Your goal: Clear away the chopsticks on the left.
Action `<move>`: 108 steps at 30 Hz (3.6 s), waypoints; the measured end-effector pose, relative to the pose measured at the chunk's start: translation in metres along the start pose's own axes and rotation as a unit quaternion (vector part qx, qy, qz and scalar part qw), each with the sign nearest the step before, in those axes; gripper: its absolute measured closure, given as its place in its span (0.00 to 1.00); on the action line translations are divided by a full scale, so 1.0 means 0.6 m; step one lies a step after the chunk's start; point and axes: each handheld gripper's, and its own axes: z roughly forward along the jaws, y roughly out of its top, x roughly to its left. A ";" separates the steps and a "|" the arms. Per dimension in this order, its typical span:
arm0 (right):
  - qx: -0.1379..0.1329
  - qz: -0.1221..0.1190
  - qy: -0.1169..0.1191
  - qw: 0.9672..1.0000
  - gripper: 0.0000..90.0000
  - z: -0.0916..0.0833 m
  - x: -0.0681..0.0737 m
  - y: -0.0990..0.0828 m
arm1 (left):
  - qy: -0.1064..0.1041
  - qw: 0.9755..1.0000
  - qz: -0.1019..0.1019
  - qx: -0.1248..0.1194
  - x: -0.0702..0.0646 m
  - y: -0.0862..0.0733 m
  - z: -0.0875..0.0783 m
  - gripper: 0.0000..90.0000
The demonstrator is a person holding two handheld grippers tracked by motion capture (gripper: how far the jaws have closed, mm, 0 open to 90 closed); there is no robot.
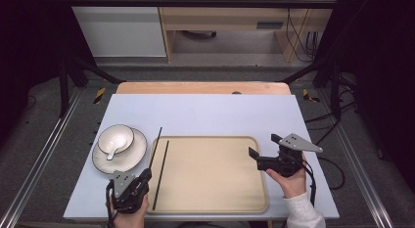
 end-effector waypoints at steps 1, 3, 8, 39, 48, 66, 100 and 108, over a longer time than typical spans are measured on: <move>0.001 -0.001 0.000 1.000 0.06 0.000 0.000 0.000 | -0.004 1.000 -0.004 0.001 -0.003 -0.005 0.003 0.95; 0.003 0.001 0.000 1.000 0.06 0.001 0.001 0.000 | -0.004 1.000 -0.005 0.002 -0.007 -0.013 0.009 0.95; 0.004 -0.001 0.001 1.000 0.06 0.003 0.003 -0.001 | -0.005 1.000 -0.012 0.008 -0.009 -0.026 0.019 0.95; 0.011 -0.003 0.003 1.000 0.06 0.009 0.005 -0.004 | 0.001 0.998 0.004 0.062 -0.042 -0.059 0.073 0.95; 0.012 -0.003 0.003 1.000 0.06 0.010 0.005 -0.005 | 0.003 0.998 0.008 0.068 -0.045 -0.059 0.076 0.94; 0.006 0.002 -0.001 1.000 0.06 0.003 -0.001 -0.003 | -0.075 0.996 0.027 0.031 -0.034 -0.009 0.046 0.75; 0.007 0.016 -0.011 1.000 0.05 0.000 -0.019 -0.010 | -0.084 0.988 0.131 0.022 0.088 0.082 0.017 0.19; 0.017 0.020 -0.018 1.000 0.05 0.002 -0.029 -0.017 | -0.079 0.991 0.106 0.013 0.121 0.075 0.005 0.17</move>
